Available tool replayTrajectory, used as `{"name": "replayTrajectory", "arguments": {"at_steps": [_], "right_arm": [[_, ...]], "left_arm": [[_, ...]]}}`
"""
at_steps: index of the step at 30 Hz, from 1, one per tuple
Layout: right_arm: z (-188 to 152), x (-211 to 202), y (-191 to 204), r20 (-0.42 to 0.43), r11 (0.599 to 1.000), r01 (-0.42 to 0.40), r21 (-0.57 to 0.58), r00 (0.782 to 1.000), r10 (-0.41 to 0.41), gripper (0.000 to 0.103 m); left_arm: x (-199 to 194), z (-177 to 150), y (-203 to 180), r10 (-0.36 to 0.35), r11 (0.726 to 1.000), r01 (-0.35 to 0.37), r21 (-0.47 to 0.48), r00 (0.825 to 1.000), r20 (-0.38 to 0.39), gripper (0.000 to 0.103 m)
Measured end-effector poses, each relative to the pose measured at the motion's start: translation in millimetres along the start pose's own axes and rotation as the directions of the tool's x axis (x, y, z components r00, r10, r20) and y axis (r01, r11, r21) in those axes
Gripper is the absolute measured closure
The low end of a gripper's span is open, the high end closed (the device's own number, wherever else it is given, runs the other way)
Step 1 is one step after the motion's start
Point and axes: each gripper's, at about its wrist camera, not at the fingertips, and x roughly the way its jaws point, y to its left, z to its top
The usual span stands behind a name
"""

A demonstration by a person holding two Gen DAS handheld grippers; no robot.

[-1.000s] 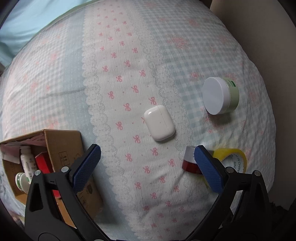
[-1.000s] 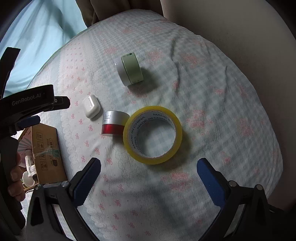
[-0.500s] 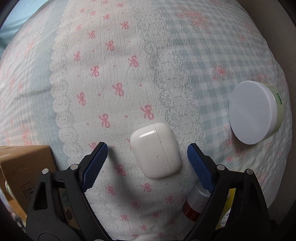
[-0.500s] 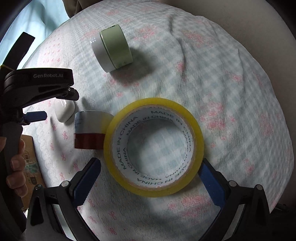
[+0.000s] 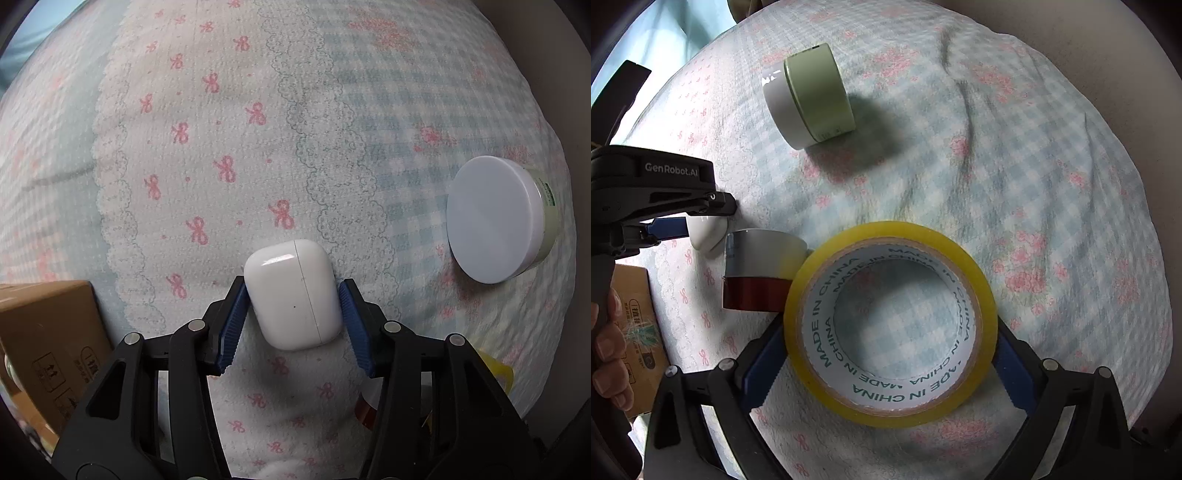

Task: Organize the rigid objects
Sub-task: 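Grasp the white earbud case with the left tool while the right tool grasps the yellow tape, then carry the earbud case and tape roll into the cardboard box and release both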

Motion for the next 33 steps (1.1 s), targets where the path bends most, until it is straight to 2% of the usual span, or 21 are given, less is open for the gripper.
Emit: {"name": "replayTrajectory", "arguments": {"at_steps": [6,12,18,25,33], "right_arm": [[2.3,-6.4,-9.2,0.006,1.000,-0.018,-0.015,1.000,0.018,0.004],[0.6,-21.6,-22.3,0.047,1.000,-0.018,-0.012,0.999,0.018,0.004],[-1.2,-47.2,-37.2,0.098,1.000,-0.017,0.003,0.995,0.017,0.004],[-9.0,-97.0,-45.7,0.184,1.000,-0.020,-0.017,0.983,0.023,0.004],[-8.8,-170.1,-44.5,0.279,0.995,-0.031,-0.093,0.959,0.056,0.004]], "left_arm": [[-13.3,-2.1,-4.2,0.004,1.000,-0.004,0.008,1.000,0.019,0.057],[-34.6,-7.0,-15.5,-0.007,0.999,0.004,0.035,0.998,0.058,0.057],[-72.6,-15.8,-29.4,-0.037,0.998,0.031,0.054,0.992,0.118,0.057],[-139.3,-39.0,-28.9,-0.090,0.995,0.080,0.057,0.973,0.211,0.057],[-220.8,-87.6,0.5,-0.126,0.992,0.128,0.015,0.943,0.309,0.057]]}}
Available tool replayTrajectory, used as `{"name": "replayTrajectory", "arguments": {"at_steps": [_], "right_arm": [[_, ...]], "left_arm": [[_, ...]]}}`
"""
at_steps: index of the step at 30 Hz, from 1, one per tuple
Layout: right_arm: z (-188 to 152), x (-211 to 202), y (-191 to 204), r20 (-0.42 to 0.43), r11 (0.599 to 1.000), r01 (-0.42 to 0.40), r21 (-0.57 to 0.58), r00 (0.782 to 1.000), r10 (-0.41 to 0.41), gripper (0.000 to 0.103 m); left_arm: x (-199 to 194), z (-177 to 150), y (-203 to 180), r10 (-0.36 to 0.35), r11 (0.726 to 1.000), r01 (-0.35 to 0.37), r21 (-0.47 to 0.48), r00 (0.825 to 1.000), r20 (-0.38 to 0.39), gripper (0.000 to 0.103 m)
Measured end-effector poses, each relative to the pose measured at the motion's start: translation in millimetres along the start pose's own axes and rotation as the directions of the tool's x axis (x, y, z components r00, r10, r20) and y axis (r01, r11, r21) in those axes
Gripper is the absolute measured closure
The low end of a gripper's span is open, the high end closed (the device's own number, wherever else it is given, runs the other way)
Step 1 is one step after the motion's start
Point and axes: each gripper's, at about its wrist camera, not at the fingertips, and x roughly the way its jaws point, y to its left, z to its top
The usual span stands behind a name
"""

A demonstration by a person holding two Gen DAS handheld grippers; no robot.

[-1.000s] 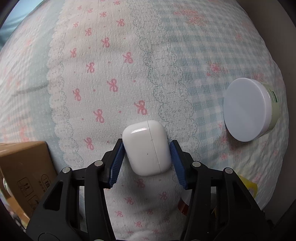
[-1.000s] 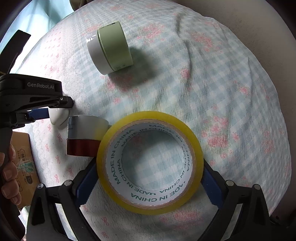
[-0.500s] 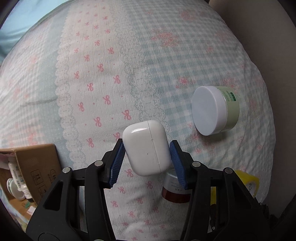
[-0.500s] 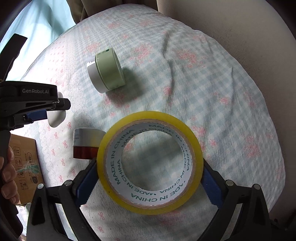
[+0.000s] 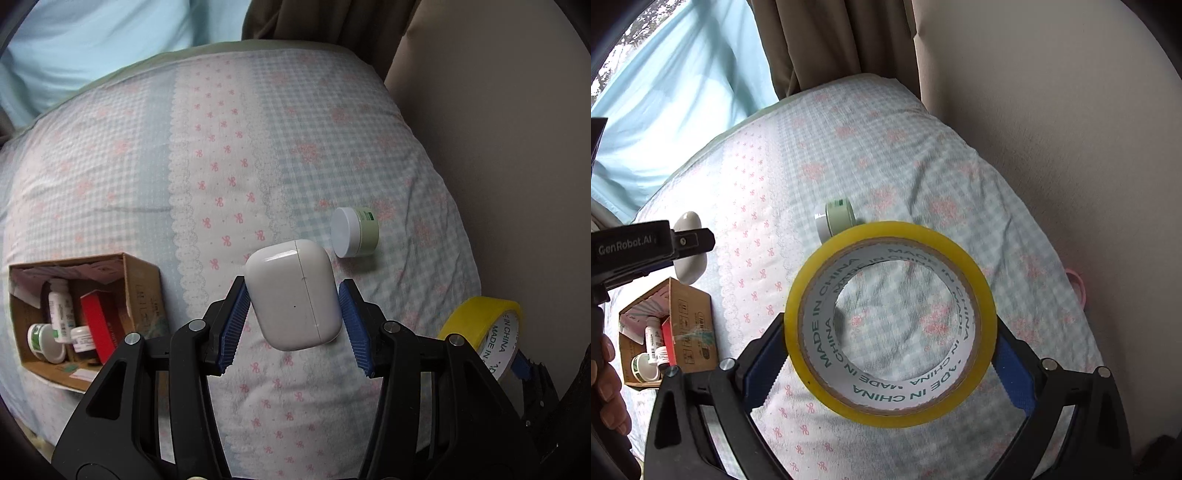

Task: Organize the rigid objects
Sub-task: 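Carry the earbud case and tape roll into the cardboard box and release both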

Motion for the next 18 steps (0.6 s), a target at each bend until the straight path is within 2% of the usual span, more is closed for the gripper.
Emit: {"name": "replayTrajectory", "arguments": {"at_steps": [5,10,18], "right_arm": [[11.2,-42.4,16.9,0.035,0.997,-0.032,-0.069,0.999,0.034,0.004],[16.6,-78.5,49.7,0.064,0.987,-0.075,-0.143,0.994,0.085,0.004],[12.3,-122.3,140.5,0.079,0.956,-0.169,-0.241,0.978,0.193,0.004]], "left_arm": [[-65.4,-13.0,26.6,-0.003,0.998,0.007,-0.066,0.998,0.064,0.057],[-122.4,-22.5,65.9,0.015,0.992,0.002,-0.122,0.991,0.136,0.057],[-186.2,-47.9,154.2,0.034,0.982,0.006,-0.188,0.978,0.206,0.057]]}}
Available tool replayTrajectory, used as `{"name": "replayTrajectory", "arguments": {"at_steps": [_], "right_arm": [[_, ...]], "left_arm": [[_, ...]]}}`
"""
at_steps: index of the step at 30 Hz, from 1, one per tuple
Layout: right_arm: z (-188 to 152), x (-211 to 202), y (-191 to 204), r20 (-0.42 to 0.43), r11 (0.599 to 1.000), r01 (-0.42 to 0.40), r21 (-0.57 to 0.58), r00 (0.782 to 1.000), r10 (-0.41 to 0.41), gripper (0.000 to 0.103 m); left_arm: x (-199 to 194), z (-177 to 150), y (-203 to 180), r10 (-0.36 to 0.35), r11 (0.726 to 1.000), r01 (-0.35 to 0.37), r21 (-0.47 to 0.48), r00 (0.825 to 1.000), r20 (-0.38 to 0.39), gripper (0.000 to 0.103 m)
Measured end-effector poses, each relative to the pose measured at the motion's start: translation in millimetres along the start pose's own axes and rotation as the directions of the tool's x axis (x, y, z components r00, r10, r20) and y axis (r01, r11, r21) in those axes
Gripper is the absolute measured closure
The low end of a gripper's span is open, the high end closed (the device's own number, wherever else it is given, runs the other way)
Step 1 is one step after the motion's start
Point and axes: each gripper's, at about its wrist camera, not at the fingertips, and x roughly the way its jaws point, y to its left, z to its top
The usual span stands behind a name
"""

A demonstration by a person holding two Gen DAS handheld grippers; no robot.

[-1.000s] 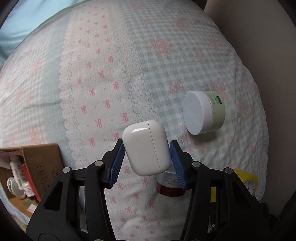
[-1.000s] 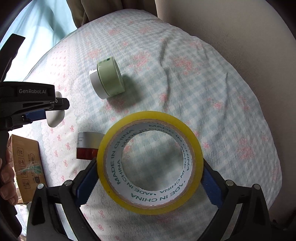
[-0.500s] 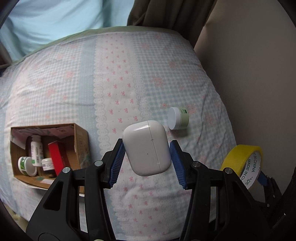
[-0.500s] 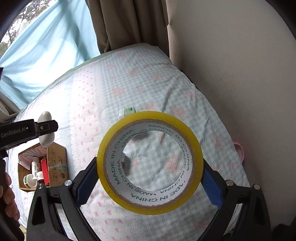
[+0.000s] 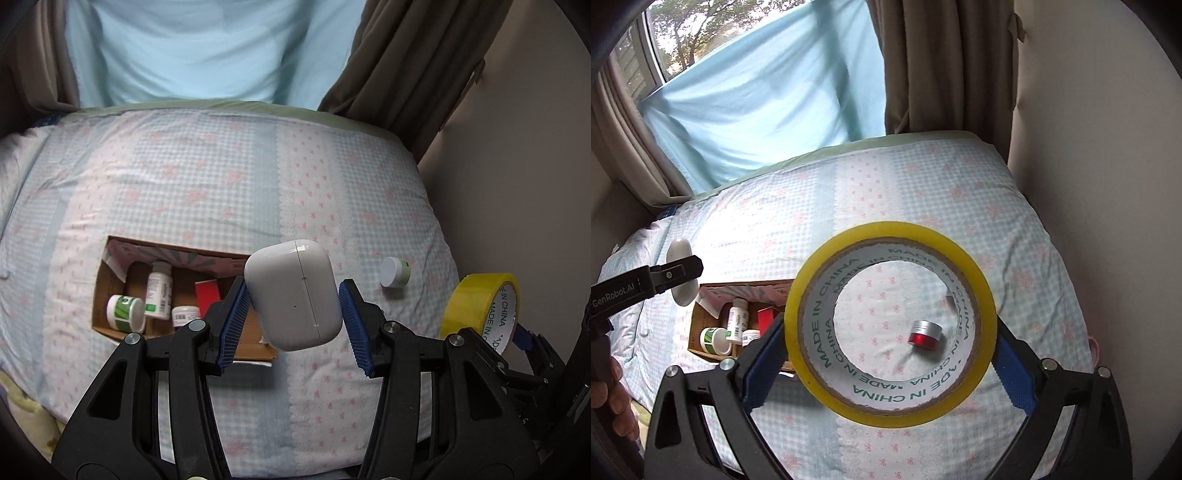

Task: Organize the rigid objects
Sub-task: 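Carry the earbud case and tape roll into the cardboard box and release both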

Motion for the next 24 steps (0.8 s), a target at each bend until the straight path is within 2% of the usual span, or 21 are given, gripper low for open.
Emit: {"name": "replayTrajectory", "arguments": {"at_steps": [7,12,18,24], "right_arm": [[7.6,-4.1,96.1,0.004,0.998,-0.066,-0.007,0.998,0.066,0.004],[9.7,14.2,158.9,-0.031,0.996,-0.091,-0.003,0.995,0.091,0.004],[2.7,50.7,209.4,-0.106,0.995,-0.082,0.049,0.991,0.087,0.004],[-13.4,99.8,224.8,-0.209,0.989,-0.062,0.135,0.974,0.090,0.004]], "left_arm": [[-28.4,1.1,96.8,0.015,1.000,-0.015,-0.009,1.000,-0.003,0.057],[-27.2,3.9,161.4,0.028,1.000,-0.028,-0.012,0.999,-0.027,0.057],[5.7,10.3,224.4,0.022,1.000,-0.022,-0.004,0.994,-0.108,0.057],[62.3,13.3,259.4,0.014,1.000,-0.008,0.030,0.980,-0.196,0.057]]}}
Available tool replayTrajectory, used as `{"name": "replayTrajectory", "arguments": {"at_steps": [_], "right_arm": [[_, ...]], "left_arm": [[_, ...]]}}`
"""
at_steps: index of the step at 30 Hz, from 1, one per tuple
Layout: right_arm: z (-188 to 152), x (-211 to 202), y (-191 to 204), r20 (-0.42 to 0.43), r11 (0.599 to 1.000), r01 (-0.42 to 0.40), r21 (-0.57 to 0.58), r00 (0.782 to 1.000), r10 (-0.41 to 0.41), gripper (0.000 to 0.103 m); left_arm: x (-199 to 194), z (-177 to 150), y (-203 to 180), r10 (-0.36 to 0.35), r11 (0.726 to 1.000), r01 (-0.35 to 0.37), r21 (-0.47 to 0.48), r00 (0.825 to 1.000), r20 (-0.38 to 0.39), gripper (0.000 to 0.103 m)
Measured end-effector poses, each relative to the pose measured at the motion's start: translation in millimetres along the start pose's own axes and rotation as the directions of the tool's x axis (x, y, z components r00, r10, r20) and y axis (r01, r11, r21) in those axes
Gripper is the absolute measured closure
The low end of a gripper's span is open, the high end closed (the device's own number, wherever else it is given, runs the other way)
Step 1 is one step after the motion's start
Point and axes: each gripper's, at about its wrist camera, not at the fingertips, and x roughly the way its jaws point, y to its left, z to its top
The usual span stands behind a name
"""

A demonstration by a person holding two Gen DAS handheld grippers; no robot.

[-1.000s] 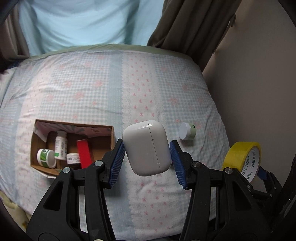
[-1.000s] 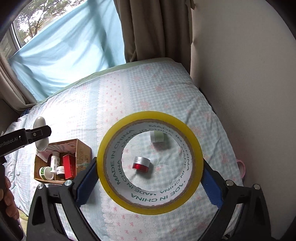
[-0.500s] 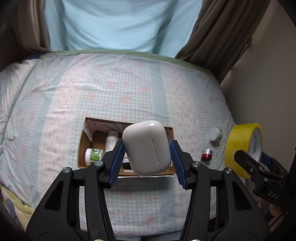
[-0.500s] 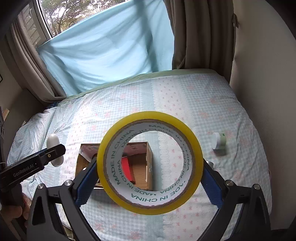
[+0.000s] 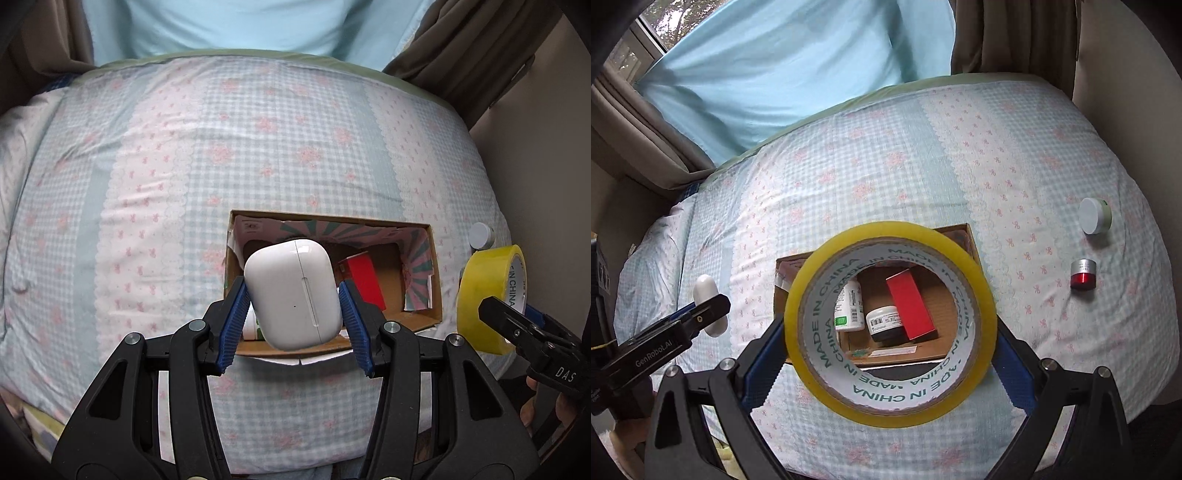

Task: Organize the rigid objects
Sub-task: 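Carry the earbud case and tape roll into the cardboard box and release both, then withdraw both tools from the box toward the tin and green jar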

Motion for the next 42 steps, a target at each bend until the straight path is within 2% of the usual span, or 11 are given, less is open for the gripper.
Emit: {"name": "replayTrajectory", "arguments": {"at_steps": [9,17,26,31,34,35,36,37,38,39,42], "right_arm": [[4.2,87.0,-18.2,-0.135,0.995,0.039,0.090,0.991,-0.027,0.004],[13.1,150.5,-30.4,-0.184,0.992,0.043,0.117,0.983,-0.021,0.004],[16.9,188.6,-33.1,-0.212,0.991,0.027,0.131,0.977,0.002,0.004],[17.8,195.6,-35.9,-0.222,0.991,0.026,0.133,0.975,0.005,0.004],[19.3,194.3,-33.6,-0.203,0.993,-0.011,0.113,0.979,0.034,0.003],[19.9,192.9,-31.6,-0.196,0.995,-0.013,0.101,0.980,0.032,0.003],[20.3,192.1,-29.7,-0.198,0.996,0.000,0.092,0.980,0.019,0.001],[21.4,192.0,-27.9,-0.196,0.996,0.017,0.083,0.981,0.000,0.000],[22.8,188.3,-27.1,-0.173,0.997,0.033,0.073,0.985,-0.020,0.000],[24.3,182.3,-26.5,-0.137,0.997,0.051,0.062,0.990,-0.042,0.000],[29.4,163.7,-28.0,-0.042,0.996,0.070,0.062,0.997,-0.068,0.000]], "left_arm": [[89.7,22.0,12.8,0.003,0.999,0.000,0.046,0.998,-0.070,0.057],[149.8,28.0,15.7,0.029,0.996,-0.019,0.091,0.993,-0.112,0.057],[176.5,25.0,13.9,0.063,0.988,-0.044,0.149,0.989,-0.130,0.057],[180.6,22.0,13.2,0.066,0.986,-0.044,0.159,0.988,-0.140,0.056],[178.9,21.9,9.1,0.077,0.982,-0.052,0.180,0.988,-0.134,0.055],[176.8,22.0,7.1,0.089,0.979,-0.064,0.193,0.988,-0.124,0.053],[174.2,22.3,5.2,0.097,0.976,-0.071,0.206,0.989,-0.116,0.038],[170.7,22.5,3.5,0.074,0.976,-0.050,0.212,0.991,-0.110,0.023],[166.8,22.4,1.9,0.056,0.976,-0.033,0.214,0.993,-0.103,0.014],[163.0,22.4,0.3,0.064,0.975,-0.043,0.218,0.994,-0.091,0.000],[154.1,21.4,-3.9,0.052,0.973,-0.034,0.227,0.996,-0.077,0.000]]}}
